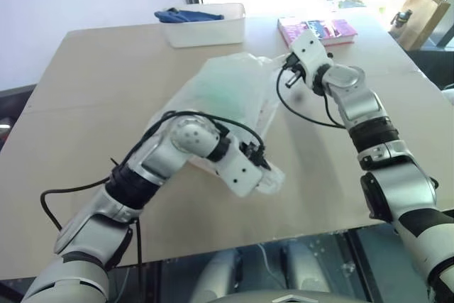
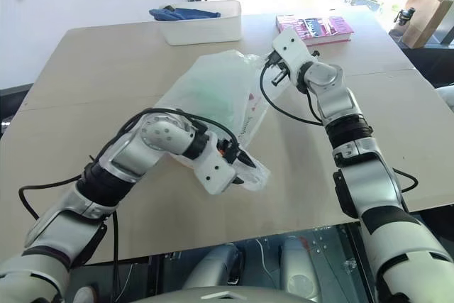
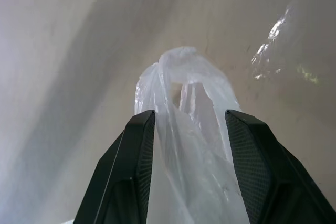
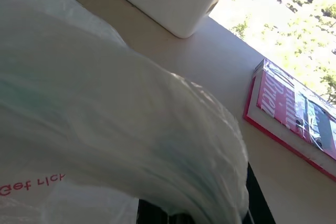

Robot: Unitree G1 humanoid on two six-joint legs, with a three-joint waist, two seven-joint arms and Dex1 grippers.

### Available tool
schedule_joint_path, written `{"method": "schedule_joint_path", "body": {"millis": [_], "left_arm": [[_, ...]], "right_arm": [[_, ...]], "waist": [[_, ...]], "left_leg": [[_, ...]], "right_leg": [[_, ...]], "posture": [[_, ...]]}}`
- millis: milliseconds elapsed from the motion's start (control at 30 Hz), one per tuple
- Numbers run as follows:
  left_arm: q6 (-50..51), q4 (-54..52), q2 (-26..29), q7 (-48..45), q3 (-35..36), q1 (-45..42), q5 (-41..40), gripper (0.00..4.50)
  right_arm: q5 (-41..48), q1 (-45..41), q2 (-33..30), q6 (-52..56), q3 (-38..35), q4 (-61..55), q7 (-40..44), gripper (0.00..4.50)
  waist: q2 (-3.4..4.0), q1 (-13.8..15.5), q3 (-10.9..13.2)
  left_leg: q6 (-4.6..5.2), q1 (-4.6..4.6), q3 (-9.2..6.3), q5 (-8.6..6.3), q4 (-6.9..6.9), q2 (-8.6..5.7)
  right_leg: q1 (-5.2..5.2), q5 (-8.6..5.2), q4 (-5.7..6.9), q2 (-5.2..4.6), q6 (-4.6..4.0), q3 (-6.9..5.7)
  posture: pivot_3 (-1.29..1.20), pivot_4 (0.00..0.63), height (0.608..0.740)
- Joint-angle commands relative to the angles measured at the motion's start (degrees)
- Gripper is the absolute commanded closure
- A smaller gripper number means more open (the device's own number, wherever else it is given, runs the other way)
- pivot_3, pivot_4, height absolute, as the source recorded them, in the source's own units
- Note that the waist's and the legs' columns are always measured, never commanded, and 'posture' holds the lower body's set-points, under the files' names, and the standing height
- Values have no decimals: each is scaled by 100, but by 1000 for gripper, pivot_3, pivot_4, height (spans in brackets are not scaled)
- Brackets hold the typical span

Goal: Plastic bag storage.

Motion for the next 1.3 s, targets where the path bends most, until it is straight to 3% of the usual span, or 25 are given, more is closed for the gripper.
{"method": "schedule_joint_path", "body": {"millis": [33, 133, 167, 233, 333, 433, 533, 700, 833, 1000, 1133, 1300], "left_arm": [[-331, 338, -120, 492, 32, -87, 344, 2311], [-443, 536, -162, 638, 33, -162, 491, 2311], [-506, 602, -186, 692, 42, -173, 493, 2546], [-600, 687, -202, 709, 31, -172, 470, 3083], [-647, 729, -335, 931, 141, -107, 340, 4484], [-613, 681, -459, 1203, 546, -6, -195, 4484], [6, 194, -586, 1353, 1388, 184, -1534, 4484], [2318, -409, -714, 2827, 3114, -148, -2902, 4484], [3073, 660, -692, 4498, 4379, -1290, -3081, 4484], [2706, 3120, -105, 5336, 5236, -2952, -3080, 4484], [2340, 4701, 173, 5519, 5394, -3979, -3078, 4484], [1961, 5589, 224, 5277, 5240, -4530, -2978, 4484]], "right_arm": [[-15, -207, 15, -126, -36, -79, -30, 4500], [-15, -220, 20, -118, -35, -79, -15, 4500], [-16, -233, 19, -122, -36, -69, -15, 4500], [-14, -272, 13, -139, -44, -18, -14, 4500], [-16, -308, 7, -172, -54, 36, -32, 4500], [41, -323, -5, -127, -118, 26, -45, 4500], [201, -382, -37, 8, -285, 3, -36, 4500], [761, -817, -112, 421, -887, 66, -25, 4500], [1456, -1650, -149, 885, -1595, 411, -23, 4500], [2296, -3024, -413, 1244, -2597, 1211, -375, 4500], [2586, -3701, -680, 1421, -2907, 1403, -494, 4500], [2645, -3968, -1005, 1531, -2941, 1315, -604, 4500]], "waist": [[0, -2, 0], [0, -5, 0], [0, -3, 0], [0, -2, 0], [0, -2, 0], [0, -3, 0], [0, -14, 0], [0, -5, 0], [-2, 0, 1], [-1, -1, 1], [-3, 4, 2], [-5, -7, 1]], "left_leg": [[0, 0, 0, 0, 0, 0], [0, 1, 1, 0, 0, 0], [0, 1, 0, 0, 0, 0], [0, 1, 1, 0, 1, 0], [0, 1, 1, 0, 1, 0], [0, 1, 1, 0, 2, 0], [0, 0, 4, 0, 2, 0], [0, -5, 5, 0, 7, 0], [0, -4, 3, 0, 8, 0], [-1, -20, 2, 0, 6, -3], [-2, -103, -10, 1, 26, -13], [0, -162, -57, -1, 34, -32]], "right_leg": [[0, 0, 2, 0, 0, 0], [-1, 0, 6, 0, 0, 1], [-1, 0, 6, 0, 0, 1], [-1, 0, 6, -1, 0, 1], [-1, 0, 7, -1, 0, 1], [-2, 0, 8, -1, 0, 1], [-10, 0, 14, -2, 0, 6], [-12, 0, 18, -3, 0, 6], [-13, 0, 23, -1, 0, 2], [-31, 0, 23, -7, 0, -8], [-105, 0, 33, -23, 0, -23], [-131, 0, 31, -79, 0, -52]], "posture": [[0, 150, 740], [0, 150, 740], [0, 150, 740], [0, 150, 740], [0, 150, 740], [0, 150, 740], [0, 150, 740], [0, 150, 740], [0, 150, 740], [0, 150, 740], [0, 150, 740], [0, 150, 740]]}}
